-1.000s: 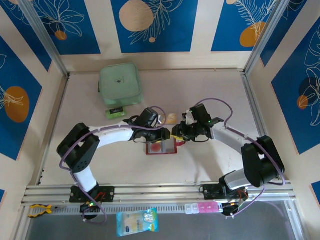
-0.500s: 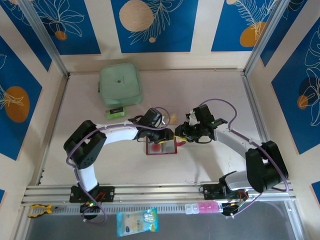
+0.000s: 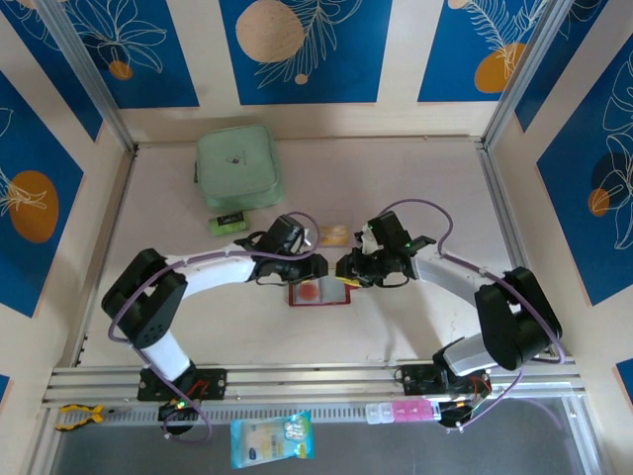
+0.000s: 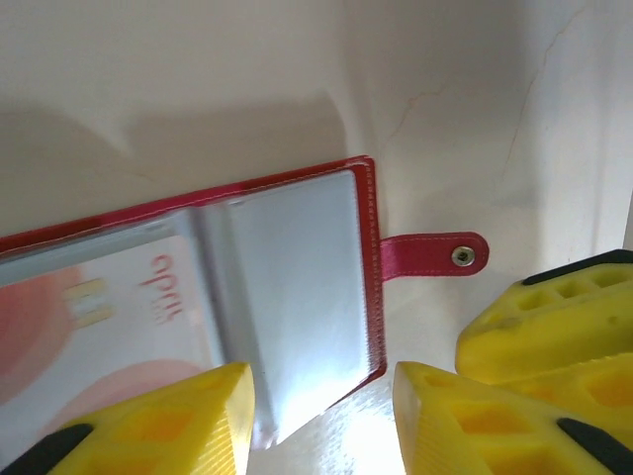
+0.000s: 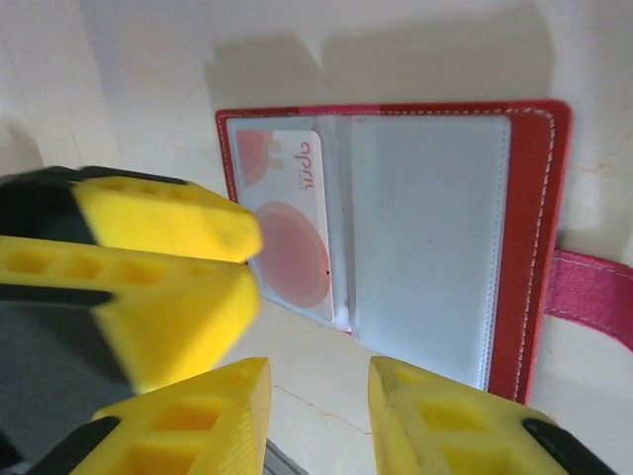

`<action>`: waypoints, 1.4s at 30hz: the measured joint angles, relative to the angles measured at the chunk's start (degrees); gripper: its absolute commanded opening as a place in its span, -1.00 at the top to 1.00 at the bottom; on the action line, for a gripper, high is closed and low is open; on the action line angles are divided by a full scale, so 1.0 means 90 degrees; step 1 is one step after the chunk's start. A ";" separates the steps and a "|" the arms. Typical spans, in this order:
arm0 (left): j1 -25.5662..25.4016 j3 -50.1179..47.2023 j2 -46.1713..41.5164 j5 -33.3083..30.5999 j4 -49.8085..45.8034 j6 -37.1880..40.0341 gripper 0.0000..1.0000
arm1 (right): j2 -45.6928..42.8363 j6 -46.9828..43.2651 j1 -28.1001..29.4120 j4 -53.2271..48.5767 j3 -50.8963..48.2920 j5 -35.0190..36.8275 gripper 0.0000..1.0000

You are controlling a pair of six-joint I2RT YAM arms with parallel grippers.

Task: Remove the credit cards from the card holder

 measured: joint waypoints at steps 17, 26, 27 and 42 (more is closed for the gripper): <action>0.0607 -0.1146 -0.0585 -0.0058 -0.0007 0.0119 0.67 | 0.1350 0.0121 0.0658 0.0393 0.0733 -0.0007 0.53; 0.0607 -0.1163 -0.0580 -0.0010 0.0073 0.0114 0.73 | 0.1746 0.0112 0.0668 0.0461 0.0731 0.0007 0.55; 0.0607 -0.1173 -0.0580 0.0007 0.0085 0.0114 0.73 | 0.1785 0.0095 0.0668 0.0461 0.0731 0.0022 0.55; 0.0607 -0.1273 -0.0580 0.0085 0.0109 0.0095 0.75 | 0.1957 -0.0175 0.0644 0.0391 0.0748 0.0151 0.57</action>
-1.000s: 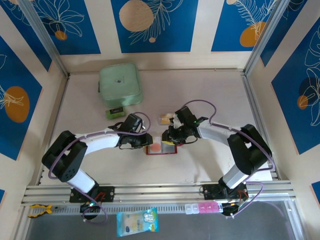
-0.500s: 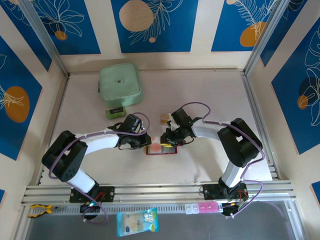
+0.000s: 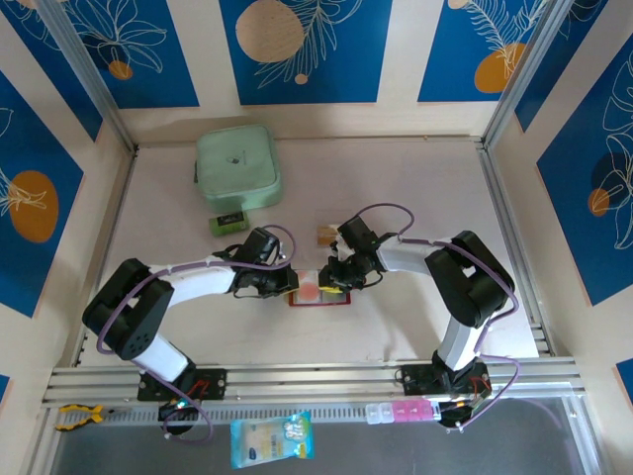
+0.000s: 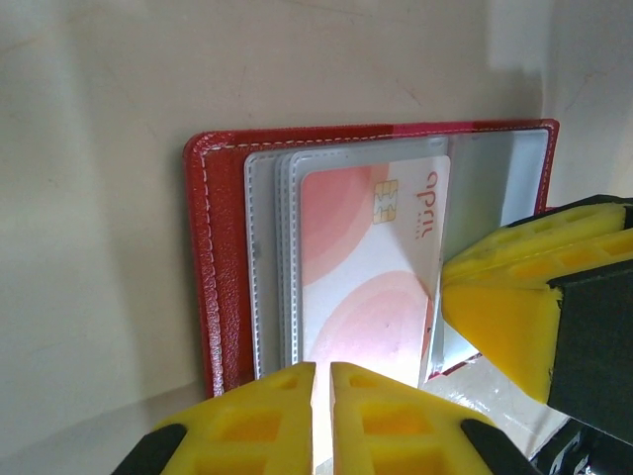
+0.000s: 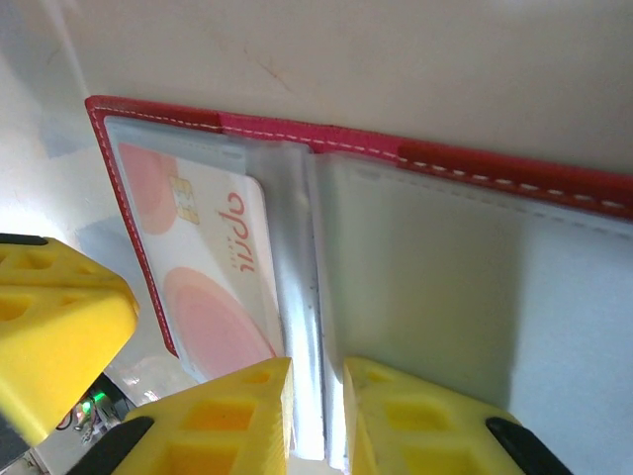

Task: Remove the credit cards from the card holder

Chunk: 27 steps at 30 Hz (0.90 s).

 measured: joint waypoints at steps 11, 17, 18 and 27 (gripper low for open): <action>0.0000 0.0279 0.0138 -0.0024 -0.0165 0.0153 0.83 | -0.0129 -0.0017 0.0000 -0.0160 0.0044 0.0012 0.54; 0.0000 0.0306 0.0260 -0.0034 -0.0219 0.0197 0.88 | -0.0129 0.0061 0.0002 -0.0107 0.0058 -0.0049 0.45; 0.0000 0.0306 0.0277 -0.0046 -0.0233 0.0206 0.89 | -0.0129 0.0078 0.0002 -0.0095 0.0056 -0.0061 0.43; 0.0000 0.0306 0.0330 -0.0104 -0.0313 0.0316 0.92 | -0.0126 0.0153 0.0002 0.0090 0.0095 -0.0265 0.40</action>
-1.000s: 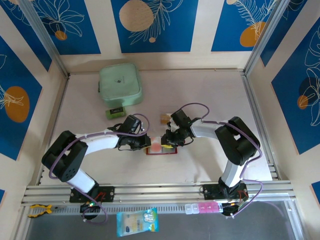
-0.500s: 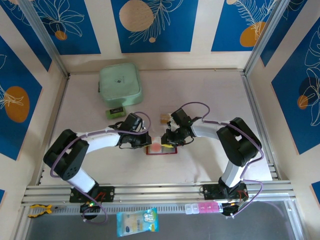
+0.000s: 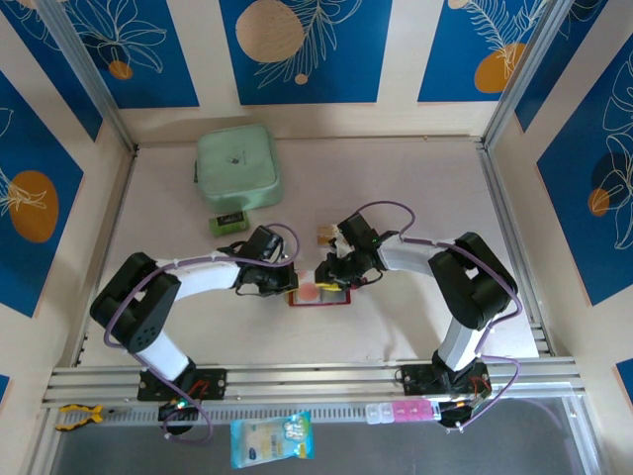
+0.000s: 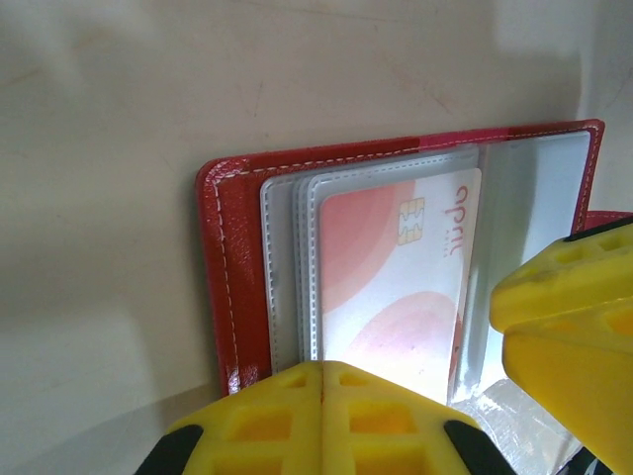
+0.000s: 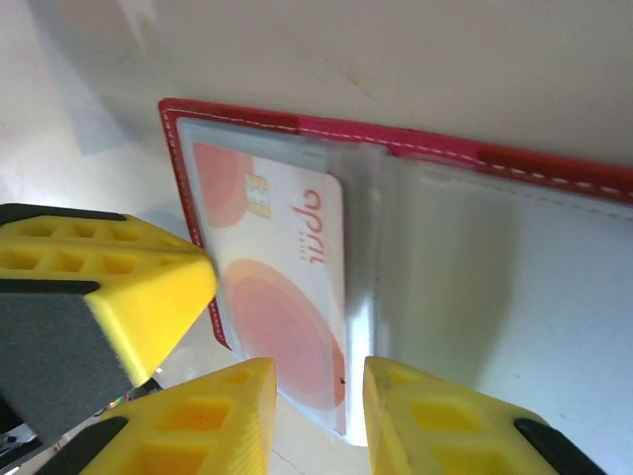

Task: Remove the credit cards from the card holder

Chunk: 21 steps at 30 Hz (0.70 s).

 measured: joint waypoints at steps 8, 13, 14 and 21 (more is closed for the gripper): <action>0.0000 -0.0041 -0.0002 -0.0019 0.0005 -0.0002 0.92 | 0.0034 0.0068 0.0000 0.0226 0.0012 -0.0170 0.45; 0.0000 -0.0041 0.0000 -0.0019 0.0005 0.0000 0.92 | 0.0168 0.0092 0.0000 0.0291 0.0049 -0.0226 0.46; 0.0000 -0.0041 0.0000 -0.0019 0.0005 -0.0002 0.92 | 0.0194 0.0092 0.0000 0.0294 0.0053 -0.0228 0.46; 0.0000 -0.0041 0.0000 -0.0019 0.0002 0.0000 0.92 | 0.0350 0.0090 0.0000 0.0321 0.0087 -0.0257 0.52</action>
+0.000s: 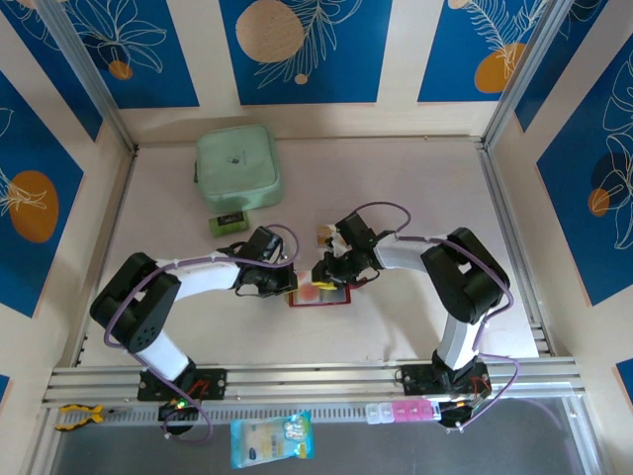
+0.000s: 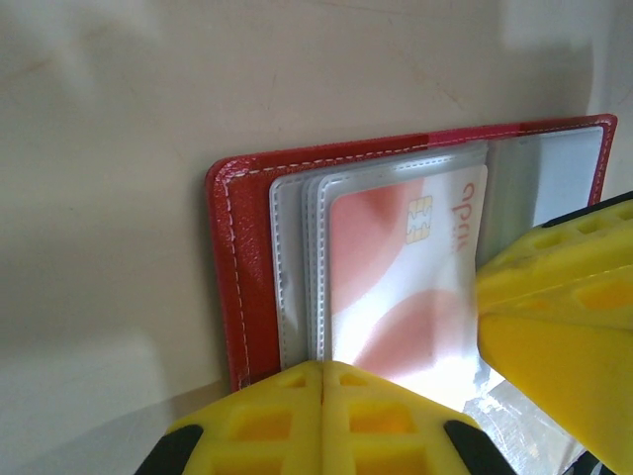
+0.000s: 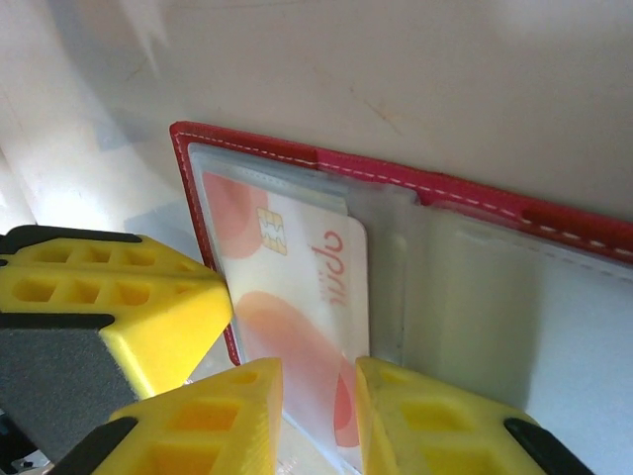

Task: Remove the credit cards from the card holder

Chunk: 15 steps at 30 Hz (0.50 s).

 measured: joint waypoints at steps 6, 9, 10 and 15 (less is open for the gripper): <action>0.0000 -0.0002 0.0005 0.0002 0.0002 0.0000 0.92 | 0.0010 0.0000 0.0000 0.0032 0.0005 -0.0017 0.60; 0.0000 -0.0002 0.0007 0.0002 0.0002 0.0000 0.92 | 0.0073 0.0002 0.0000 0.0046 0.0046 -0.0063 0.60; 0.0000 -0.0002 0.0010 0.0002 0.0002 0.0000 0.92 | 0.0100 0.0000 0.0000 0.0049 0.0061 -0.0085 0.60; 0.0000 0.0000 0.0017 0.0005 0.0007 0.0000 0.92 | 0.0189 0.0002 0.0000 0.0141 0.0100 -0.0221 0.60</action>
